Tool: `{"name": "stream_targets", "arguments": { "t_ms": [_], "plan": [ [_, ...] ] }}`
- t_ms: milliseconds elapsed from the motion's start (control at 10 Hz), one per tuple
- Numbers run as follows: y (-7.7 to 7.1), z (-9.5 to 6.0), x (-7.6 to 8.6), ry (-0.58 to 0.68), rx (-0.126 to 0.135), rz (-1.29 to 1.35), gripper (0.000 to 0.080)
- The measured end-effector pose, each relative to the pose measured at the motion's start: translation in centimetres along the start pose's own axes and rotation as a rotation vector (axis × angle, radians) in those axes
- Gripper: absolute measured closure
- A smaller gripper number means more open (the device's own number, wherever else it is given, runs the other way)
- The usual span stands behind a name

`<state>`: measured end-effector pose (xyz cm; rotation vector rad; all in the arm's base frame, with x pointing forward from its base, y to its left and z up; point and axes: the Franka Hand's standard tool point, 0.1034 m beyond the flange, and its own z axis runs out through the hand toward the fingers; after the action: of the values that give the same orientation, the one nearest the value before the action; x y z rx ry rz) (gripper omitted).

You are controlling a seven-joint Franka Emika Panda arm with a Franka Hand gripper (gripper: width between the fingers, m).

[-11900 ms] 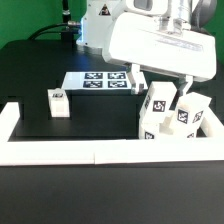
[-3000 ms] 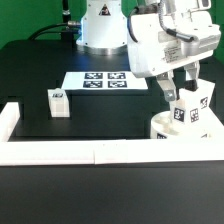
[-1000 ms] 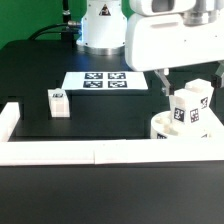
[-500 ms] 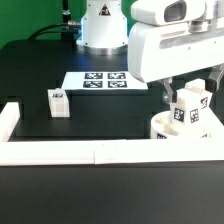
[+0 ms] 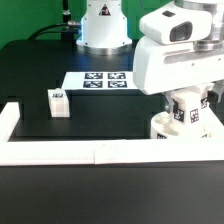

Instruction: Assemble stool

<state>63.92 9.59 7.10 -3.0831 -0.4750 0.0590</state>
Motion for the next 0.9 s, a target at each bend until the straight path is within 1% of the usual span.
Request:
{"name": "stream_targets", "arguments": {
  "t_ms": [100, 200, 300, 700, 800, 900],
  "plan": [
    [0.01, 0.07, -0.04, -0.001, 0.000, 0.015, 0.0165],
    [0.02, 0.10, -0.05, -0.002, 0.000, 0.024, 0.0381],
    [0.03, 0.11, -0.06, -0.002, 0.000, 0.057, 0.0464],
    [-0.08, 0.14, -0.06, -0.002, 0.004, 0.369, 0.0464],
    [0.03, 0.18, -0.06, -0.003, 0.013, 0.489, 0.0464],
    [0.33, 0.23, -0.09, -0.005, 0.036, 0.624, 0.0464]
  ]
}}
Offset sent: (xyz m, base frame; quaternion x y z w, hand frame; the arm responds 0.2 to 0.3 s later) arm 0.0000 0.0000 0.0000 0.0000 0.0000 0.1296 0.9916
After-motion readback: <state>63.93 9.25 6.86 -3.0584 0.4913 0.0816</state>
